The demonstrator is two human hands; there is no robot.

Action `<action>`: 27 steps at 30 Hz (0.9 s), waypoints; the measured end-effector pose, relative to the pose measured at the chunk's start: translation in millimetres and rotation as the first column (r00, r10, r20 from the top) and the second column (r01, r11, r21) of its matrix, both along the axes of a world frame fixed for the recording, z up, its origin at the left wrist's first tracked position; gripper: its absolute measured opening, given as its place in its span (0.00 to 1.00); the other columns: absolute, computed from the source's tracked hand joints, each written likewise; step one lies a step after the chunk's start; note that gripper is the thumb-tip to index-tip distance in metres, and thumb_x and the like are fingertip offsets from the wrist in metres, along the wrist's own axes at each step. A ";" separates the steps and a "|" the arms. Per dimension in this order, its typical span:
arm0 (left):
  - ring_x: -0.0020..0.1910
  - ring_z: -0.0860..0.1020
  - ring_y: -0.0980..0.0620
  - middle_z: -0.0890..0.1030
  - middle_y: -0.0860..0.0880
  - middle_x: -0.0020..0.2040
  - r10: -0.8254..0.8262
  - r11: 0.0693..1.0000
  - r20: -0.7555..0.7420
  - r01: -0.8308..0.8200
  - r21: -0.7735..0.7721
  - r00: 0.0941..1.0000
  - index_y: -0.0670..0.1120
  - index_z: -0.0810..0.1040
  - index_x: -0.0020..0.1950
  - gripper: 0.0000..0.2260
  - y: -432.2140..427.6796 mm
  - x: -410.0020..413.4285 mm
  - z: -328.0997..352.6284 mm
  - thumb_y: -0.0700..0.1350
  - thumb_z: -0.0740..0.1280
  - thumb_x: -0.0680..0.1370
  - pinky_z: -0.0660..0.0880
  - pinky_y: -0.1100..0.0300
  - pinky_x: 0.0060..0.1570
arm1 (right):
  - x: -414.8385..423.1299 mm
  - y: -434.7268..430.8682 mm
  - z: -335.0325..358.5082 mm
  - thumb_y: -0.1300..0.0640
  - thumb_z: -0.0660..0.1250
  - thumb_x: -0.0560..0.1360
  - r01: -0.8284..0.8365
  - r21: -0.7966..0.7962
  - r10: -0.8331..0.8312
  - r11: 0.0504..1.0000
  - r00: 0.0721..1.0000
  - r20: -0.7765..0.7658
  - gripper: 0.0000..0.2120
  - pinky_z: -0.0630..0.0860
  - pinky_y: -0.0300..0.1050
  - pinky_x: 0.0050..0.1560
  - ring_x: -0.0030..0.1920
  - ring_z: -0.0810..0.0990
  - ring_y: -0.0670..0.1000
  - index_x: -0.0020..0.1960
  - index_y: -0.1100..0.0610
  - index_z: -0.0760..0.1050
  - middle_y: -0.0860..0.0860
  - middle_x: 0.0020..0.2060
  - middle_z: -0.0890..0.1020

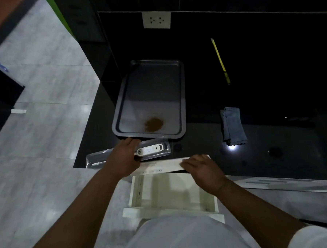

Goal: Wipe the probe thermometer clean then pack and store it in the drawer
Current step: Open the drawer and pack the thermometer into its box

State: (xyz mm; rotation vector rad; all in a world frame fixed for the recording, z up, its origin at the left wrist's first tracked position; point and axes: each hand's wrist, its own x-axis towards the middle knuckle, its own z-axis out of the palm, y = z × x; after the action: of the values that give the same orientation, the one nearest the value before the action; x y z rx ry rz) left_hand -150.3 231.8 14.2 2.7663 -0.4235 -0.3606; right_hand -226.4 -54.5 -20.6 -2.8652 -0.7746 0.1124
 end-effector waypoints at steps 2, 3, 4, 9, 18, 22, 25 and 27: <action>0.56 0.75 0.43 0.77 0.45 0.59 -0.002 1.000 0.012 0.002 -0.003 1.000 0.46 0.72 0.65 0.33 2.1 0.5 -0.7 0.45 0.78 0.62 0.74 0.49 0.54 | -0.2 -10.2 16.6 0.69 0.74 0.60 0.076 0.047 -0.074 0.996 0.997 -0.023 0.27 0.77 0.47 0.45 0.43 0.81 0.54 0.57 0.55 0.78 0.53 0.46 0.83; 0.56 0.75 0.43 0.77 0.45 0.58 -0.009 1.000 0.024 0.009 -0.003 1.000 0.45 0.72 0.64 0.32 2.7 1.0 -0.7 0.45 0.78 0.62 0.74 0.49 0.54 | -0.5 -16.0 25.7 0.70 0.74 0.59 0.110 0.053 -0.108 0.992 0.993 -0.047 0.30 0.77 0.47 0.44 0.44 0.81 0.54 0.59 0.54 0.77 0.53 0.46 0.83; 0.55 0.75 0.43 0.78 0.44 0.57 -0.016 1.000 0.038 0.016 -0.004 0.999 0.45 0.73 0.63 0.31 2.9 1.6 -0.8 0.46 0.78 0.62 0.74 0.49 0.53 | -0.8 -21.9 34.9 0.71 0.73 0.61 0.132 0.047 -0.128 0.990 0.989 -0.079 0.33 0.76 0.47 0.45 0.45 0.80 0.54 0.64 0.53 0.74 0.52 0.48 0.82; 0.52 0.75 0.43 0.78 0.44 0.54 -0.046 0.999 0.051 0.046 -0.001 0.998 0.45 0.74 0.61 0.30 -4.0 5.0 1.2 0.43 0.78 0.61 0.75 0.50 0.51 | -5.5 -57.3 60.9 0.58 0.62 0.75 0.225 -0.047 -0.230 0.973 0.960 -0.158 0.37 0.69 0.41 0.38 0.41 0.71 0.47 0.74 0.36 0.46 0.47 0.49 0.71; 0.54 0.74 0.45 0.76 0.45 0.56 -0.157 0.984 0.032 0.159 -0.086 0.987 0.44 0.74 0.62 0.29 -23.0 1.7 1.3 0.42 0.76 0.62 0.70 0.58 0.49 | -3.2 -101.7 80.9 0.33 0.68 0.65 0.190 -0.125 -0.207 0.974 0.968 -0.141 0.40 0.69 0.46 0.50 0.55 0.70 0.51 0.73 0.40 0.59 0.49 0.58 0.72; 0.55 0.73 0.48 0.74 0.48 0.56 -0.175 0.977 -0.019 0.171 -0.131 0.984 0.47 0.73 0.62 0.28 -23.6 1.5 5.5 0.43 0.76 0.63 0.69 0.59 0.50 | 6.0 -111.9 89.4 0.37 0.72 0.64 0.185 -0.166 -0.199 0.969 0.977 -0.072 0.37 0.65 0.51 0.57 0.58 0.71 0.55 0.70 0.43 0.66 0.53 0.61 0.74; 0.56 0.72 0.50 0.74 0.49 0.58 -0.183 0.971 -0.027 0.176 -0.159 0.983 0.47 0.72 0.64 0.29 -24.0 -0.5 11.1 0.42 0.76 0.64 0.67 0.61 0.50 | 9.1 -114.8 94.1 0.41 0.76 0.62 0.191 -0.176 -0.196 0.966 0.980 -0.014 0.36 0.67 0.56 0.59 0.58 0.72 0.58 0.68 0.44 0.70 0.55 0.61 0.75; 0.57 0.72 0.50 0.73 0.49 0.58 -0.190 0.968 -0.027 0.183 -0.170 0.981 0.47 0.72 0.64 0.30 -22.4 -1.1 13.4 0.42 0.76 0.64 0.69 0.61 0.51 | 9.5 -114.0 96.9 0.43 0.78 0.61 0.193 -0.162 -0.194 0.968 0.981 0.012 0.36 0.68 0.58 0.59 0.57 0.73 0.58 0.67 0.45 0.71 0.56 0.60 0.76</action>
State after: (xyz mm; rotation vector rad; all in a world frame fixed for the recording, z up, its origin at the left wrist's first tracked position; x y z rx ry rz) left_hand -151.4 209.3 27.6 2.5580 -0.6741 -0.4092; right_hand -216.8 -168.5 76.2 -3.0750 -0.5015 0.1624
